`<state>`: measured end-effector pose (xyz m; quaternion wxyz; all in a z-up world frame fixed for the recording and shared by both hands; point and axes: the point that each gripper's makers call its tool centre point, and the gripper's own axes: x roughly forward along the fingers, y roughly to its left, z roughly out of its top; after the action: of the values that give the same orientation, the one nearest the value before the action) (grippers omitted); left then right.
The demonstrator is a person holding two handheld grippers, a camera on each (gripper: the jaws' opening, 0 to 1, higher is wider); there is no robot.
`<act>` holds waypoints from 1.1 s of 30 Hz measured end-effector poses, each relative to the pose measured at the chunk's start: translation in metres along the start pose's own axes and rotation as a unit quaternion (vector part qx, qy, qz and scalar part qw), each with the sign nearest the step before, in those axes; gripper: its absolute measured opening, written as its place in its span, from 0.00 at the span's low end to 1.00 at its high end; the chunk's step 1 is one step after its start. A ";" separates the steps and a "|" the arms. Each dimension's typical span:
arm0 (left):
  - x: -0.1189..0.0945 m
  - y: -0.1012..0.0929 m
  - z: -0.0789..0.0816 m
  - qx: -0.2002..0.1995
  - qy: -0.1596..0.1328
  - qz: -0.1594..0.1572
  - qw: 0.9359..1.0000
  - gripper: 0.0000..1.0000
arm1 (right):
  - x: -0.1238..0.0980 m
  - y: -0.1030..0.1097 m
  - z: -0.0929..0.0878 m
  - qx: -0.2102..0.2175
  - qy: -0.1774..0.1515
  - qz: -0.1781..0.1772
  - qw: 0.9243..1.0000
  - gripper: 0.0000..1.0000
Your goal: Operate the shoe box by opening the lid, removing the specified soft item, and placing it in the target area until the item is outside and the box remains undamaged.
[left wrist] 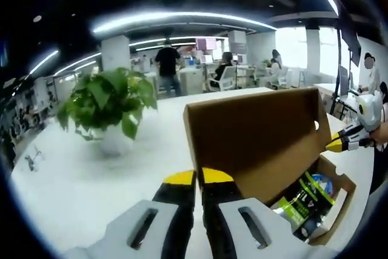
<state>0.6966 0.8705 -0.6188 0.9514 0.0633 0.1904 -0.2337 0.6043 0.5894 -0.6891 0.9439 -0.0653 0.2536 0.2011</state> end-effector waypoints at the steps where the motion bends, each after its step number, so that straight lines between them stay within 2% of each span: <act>1: 0.001 0.001 0.000 -0.001 0.001 -0.001 1.000 0.00 | 0.001 0.000 -0.001 0.002 0.001 0.000 1.000 0.01; 19: 0.026 0.007 -0.006 -0.009 0.009 -0.004 1.000 0.00 | 0.005 -0.003 0.000 0.019 0.005 -0.009 1.000 0.00; 27: 0.033 0.008 -0.010 -0.006 0.012 -0.005 1.000 0.01 | 0.007 -0.003 0.001 -0.011 0.009 -0.011 1.000 0.00; 33: 0.031 0.006 -0.022 -0.015 0.033 -0.005 0.999 0.04 | 0.008 -0.004 0.001 -0.012 0.012 -0.011 1.000 0.00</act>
<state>0.7172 0.8676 -0.6513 0.9441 0.0561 0.2256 -0.2336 0.6128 0.5891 -0.6924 0.9422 -0.0818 0.2613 0.1929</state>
